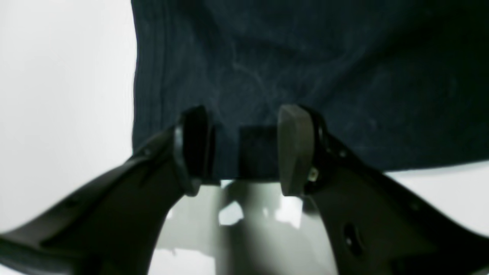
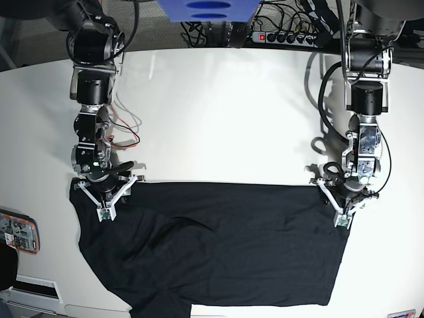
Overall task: Fold the T-shirt properly
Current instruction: 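Drag the grasped edge toward the robot with both grippers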
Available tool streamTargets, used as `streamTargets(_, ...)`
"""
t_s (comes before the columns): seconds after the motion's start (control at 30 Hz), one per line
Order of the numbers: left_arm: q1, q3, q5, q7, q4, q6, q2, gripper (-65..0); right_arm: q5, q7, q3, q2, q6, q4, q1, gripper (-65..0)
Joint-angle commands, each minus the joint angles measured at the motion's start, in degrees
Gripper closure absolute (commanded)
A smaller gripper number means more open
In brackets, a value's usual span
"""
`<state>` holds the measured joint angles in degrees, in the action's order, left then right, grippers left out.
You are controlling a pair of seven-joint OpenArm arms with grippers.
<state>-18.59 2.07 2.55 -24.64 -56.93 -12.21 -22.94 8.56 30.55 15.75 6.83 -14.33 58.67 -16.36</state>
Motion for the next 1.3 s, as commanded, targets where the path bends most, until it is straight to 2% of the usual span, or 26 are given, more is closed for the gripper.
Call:
streamTargets(0.0,-1.4,0.4,0.0,1.0,0.1,0.3,-0.9,-27.5,0.1,-0.5,0.2,0.5,0.4,0.9,-1.4,-22.6)
streamTargets(0.2,-1.6,0.4,-0.1,3.7,0.9,0.4,-0.9,-27.6,0.1,-0.3,0.1,0.5,0.4,0.9,-1.3,-22.6)
streamTargets(0.37,-1.5,0.4,0.5,4.1,6.8,0.5,-0.9,-27.5,0.2,-0.3,0.0,0.5,0.4,3.3,-1.0,-22.6)
streamTargets(0.53,9.2,4.5,6.8,7.5,-1.5,0.3,-0.9,-27.5,0.2,-0.3,0.0,0.5,0.4,14.1,7.8,-22.6)
streamTargets(0.63,12.5,5.1,7.5,7.8,-3.2,0.3,-0.9,-27.5,0.2,-0.5,0.0,0.5,0.4,16.7,10.0,-22.6)
streamTargets(0.8,12.7,5.6,7.6,7.8,-4.7,0.5,-1.2,-27.5,0.2,-0.1,0.0,0.5,0.4,18.9,10.1,-22.6)
streamTargets(1.0,12.6,7.1,7.6,7.5,-5.4,0.5,-1.6,-27.5,0.2,4.7,0.0,0.5,0.4,21.7,9.9,-22.6)
streamTargets(1.27,12.8,7.1,7.5,7.5,-5.4,0.5,-1.6,-27.5,0.1,4.8,0.0,0.5,0.4,13.9,5.3,-22.6)
